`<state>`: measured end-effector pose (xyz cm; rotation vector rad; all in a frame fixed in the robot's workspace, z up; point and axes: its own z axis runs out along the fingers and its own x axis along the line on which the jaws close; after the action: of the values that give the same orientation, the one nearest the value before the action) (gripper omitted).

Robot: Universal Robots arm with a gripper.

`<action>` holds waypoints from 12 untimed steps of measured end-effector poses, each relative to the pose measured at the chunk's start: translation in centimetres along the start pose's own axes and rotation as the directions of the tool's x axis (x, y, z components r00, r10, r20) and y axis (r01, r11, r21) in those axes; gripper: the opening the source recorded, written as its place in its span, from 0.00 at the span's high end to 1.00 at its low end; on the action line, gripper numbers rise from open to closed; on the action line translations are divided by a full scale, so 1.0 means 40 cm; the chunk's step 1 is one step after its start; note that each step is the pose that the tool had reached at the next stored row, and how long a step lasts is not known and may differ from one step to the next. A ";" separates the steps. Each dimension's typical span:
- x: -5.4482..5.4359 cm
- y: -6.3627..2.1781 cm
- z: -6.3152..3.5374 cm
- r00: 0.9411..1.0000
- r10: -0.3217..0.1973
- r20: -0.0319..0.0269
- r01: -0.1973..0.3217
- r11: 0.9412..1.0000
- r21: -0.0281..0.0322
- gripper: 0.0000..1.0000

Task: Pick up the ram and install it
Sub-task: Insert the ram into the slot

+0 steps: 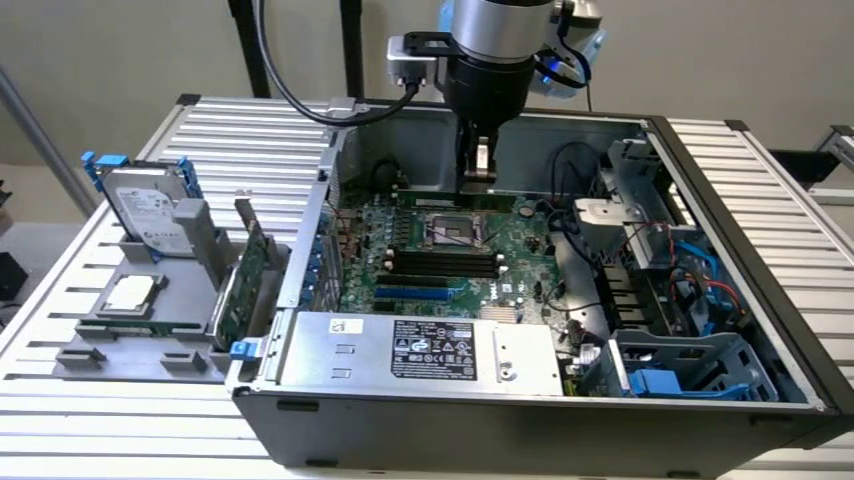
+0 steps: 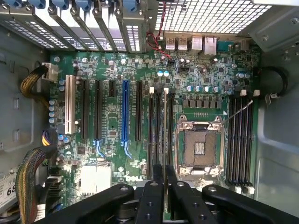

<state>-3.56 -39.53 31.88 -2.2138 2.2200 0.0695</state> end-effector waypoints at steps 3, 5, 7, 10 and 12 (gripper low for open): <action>0.000 0.000 0.000 1.000 0.000 0.000 0.000 1.000 0.000 1.00; 0.000 0.000 0.002 1.000 0.000 -0.001 0.000 1.000 0.000 1.00; 0.000 0.000 0.011 1.000 0.000 -0.004 0.000 1.000 0.000 1.00; 0.001 0.000 0.024 1.000 0.000 -0.008 0.000 1.000 0.000 1.00; 0.001 0.001 0.034 1.000 0.000 -0.010 0.000 1.000 0.000 1.00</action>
<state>-3.62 -39.53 30.54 -2.2186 2.2253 0.0588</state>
